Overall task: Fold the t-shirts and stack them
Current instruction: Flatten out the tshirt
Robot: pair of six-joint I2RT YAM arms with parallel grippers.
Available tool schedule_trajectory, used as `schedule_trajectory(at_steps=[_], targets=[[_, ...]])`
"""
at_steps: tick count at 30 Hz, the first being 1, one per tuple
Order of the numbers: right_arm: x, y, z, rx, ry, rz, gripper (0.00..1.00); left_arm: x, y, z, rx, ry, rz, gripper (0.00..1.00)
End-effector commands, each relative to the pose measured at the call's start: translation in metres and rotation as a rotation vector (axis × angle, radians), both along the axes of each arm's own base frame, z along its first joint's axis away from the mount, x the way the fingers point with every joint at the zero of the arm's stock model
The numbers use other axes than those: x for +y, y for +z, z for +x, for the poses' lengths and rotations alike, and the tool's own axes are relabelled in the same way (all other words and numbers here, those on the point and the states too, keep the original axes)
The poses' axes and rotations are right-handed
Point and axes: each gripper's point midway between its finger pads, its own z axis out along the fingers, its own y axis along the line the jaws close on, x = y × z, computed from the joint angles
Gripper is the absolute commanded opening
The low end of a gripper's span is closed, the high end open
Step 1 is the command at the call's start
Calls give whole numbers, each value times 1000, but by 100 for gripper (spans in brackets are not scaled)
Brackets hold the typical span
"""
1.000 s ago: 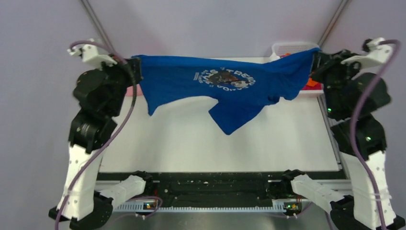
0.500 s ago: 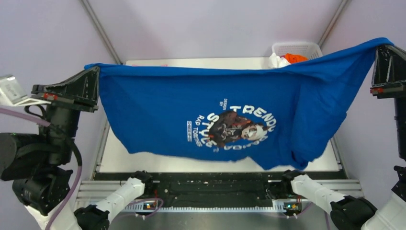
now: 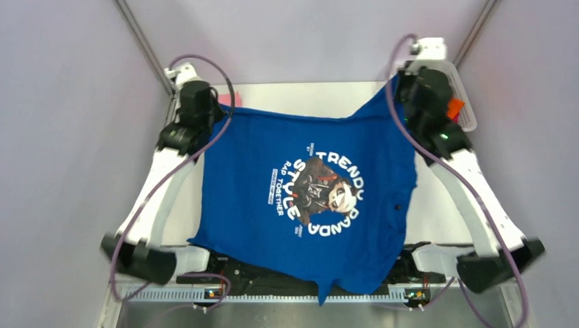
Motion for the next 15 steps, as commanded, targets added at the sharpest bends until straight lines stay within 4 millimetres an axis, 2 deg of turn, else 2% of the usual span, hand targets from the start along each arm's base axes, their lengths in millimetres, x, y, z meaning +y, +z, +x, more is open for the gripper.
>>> schedule_trajectory(at_steps=[1, 3, 4, 5, 6, 7, 8, 9, 11, 12, 15], targets=[[9, -78, 77, 91, -36, -5, 0, 20, -130, 76, 239, 101, -68, 0], [21, -136, 120, 170, -17, 54, 0, 28, -187, 108, 352, 140, -75, 1], [27, -165, 142, 202, -13, 65, 0, 29, -199, 125, 386, 144, -92, 9], [32, -186, 162, 221, -12, 80, 0, 28, -219, 138, 440, 144, -95, 26], [42, -230, 186, 295, 6, 76, 3, 30, -230, 150, 483, 155, -98, 43], [48, -253, 205, 336, 8, 80, 11, 31, -243, 159, 534, 166, -95, 53], [52, -274, 221, 378, 2, 83, 28, 31, -250, 165, 581, 164, -85, 68], [55, -298, 233, 438, -8, 73, 47, 32, -252, 168, 610, 169, -75, 95], [55, -326, 250, 498, -58, 74, 89, 33, -254, 172, 625, 168, -56, 99], [55, -332, 254, 514, -65, 71, 97, 33, -251, 173, 610, 157, -56, 99], [60, -330, 250, 509, -38, 99, 99, 22, -237, 168, 551, 92, -90, 99]])
